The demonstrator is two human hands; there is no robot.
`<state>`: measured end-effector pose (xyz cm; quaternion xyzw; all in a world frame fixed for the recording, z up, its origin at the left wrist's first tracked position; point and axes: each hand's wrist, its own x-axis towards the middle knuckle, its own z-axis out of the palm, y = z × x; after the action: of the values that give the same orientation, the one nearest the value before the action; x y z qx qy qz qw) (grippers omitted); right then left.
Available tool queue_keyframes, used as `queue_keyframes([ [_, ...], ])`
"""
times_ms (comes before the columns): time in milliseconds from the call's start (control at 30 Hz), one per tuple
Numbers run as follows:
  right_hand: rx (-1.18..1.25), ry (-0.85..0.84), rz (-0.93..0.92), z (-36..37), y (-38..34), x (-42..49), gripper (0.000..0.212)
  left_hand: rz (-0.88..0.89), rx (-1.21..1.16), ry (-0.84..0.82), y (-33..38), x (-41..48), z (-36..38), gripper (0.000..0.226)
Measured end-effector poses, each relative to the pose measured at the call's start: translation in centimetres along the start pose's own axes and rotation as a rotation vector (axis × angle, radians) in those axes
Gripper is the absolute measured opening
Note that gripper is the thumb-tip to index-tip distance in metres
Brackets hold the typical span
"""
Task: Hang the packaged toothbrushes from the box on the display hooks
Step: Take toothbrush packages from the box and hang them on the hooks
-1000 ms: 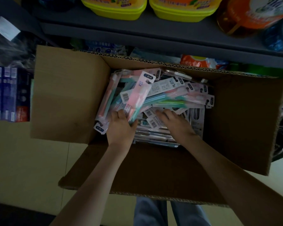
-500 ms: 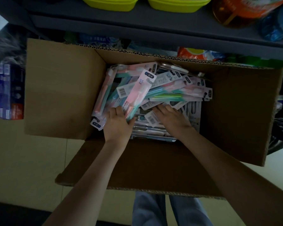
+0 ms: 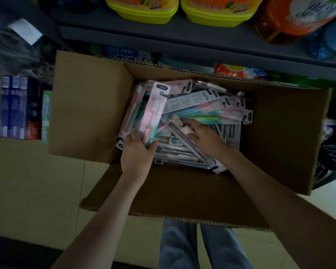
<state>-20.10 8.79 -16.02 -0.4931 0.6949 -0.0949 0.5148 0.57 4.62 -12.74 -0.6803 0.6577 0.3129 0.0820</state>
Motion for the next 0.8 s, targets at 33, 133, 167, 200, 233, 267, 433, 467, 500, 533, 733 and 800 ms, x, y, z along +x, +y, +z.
queue_keyframes([
  [33, -0.046, 0.05, 0.057, 0.2, 0.6, 0.5, 0.048, 0.001, 0.005, -0.001, -0.1, 0.0, 0.0, 0.065],
  [133, -0.15, 0.14, 0.206, 0.8, 1.8, 0.7, 0.064, 0.02, 0.035, -0.003, -0.2, -0.1, 0.3, 0.066],
  [167, -0.171, 0.129, 0.233, 1.0, 2.0, 0.6, 0.068, 0.022, 0.041, 0.001, -0.2, -0.2, 0.4, 0.067],
  [200, -0.181, 0.11, 0.254, 1.3, 2.2, 0.4, 0.07, 0.019, 0.043, 0.006, -0.1, -0.2, 0.5, 0.068],
  [233, -0.193, 0.097, 0.256, 1.7, 2.3, 0.3, 0.07, 0.017, 0.043, 0.013, -0.1, -0.4, 0.6, 0.069],
  [267, -0.209, 0.095, 0.248, 2.0, 2.3, 0.1, 0.07, 0.017, 0.042, 0.02, -0.1, -0.4, 0.6, 0.069],
  [433, -0.339, 0.135, 0.148, 3.2, 1.5, -0.8, 0.075, 0.015, 0.029, 0.026, -0.1, -0.4, 0.5, 0.068],
  [467, -0.37, 0.11, 0.126, 3.4, 1.3, -1.1, 0.078, 0.009, 0.024, 0.025, -0.1, -0.4, 0.5, 0.068],
  [500, -0.408, 0.079, 0.102, 3.7, 1.2, -1.4, 0.079, 0.006, 0.018, 0.027, -0.1, -0.4, 0.4, 0.068],
  [533, -0.457, 0.05, 0.083, 4.2, 1.2, -1.7, 0.077, 0.005, 0.012, 0.029, -0.1, -0.3, 0.4, 0.067],
  [733, -0.73, 0.081, -0.004, 4.3, 1.7, -2.5, 0.078, 0.005, 0.001, 0.039, -0.1, -0.3, 0.4, 0.063],
  [800, -0.82, 0.103, -0.067, 3.5, 1.6, -2.8, 0.083, 0.005, 0.007, 0.035, -0.2, -0.3, 0.3, 0.063],
])
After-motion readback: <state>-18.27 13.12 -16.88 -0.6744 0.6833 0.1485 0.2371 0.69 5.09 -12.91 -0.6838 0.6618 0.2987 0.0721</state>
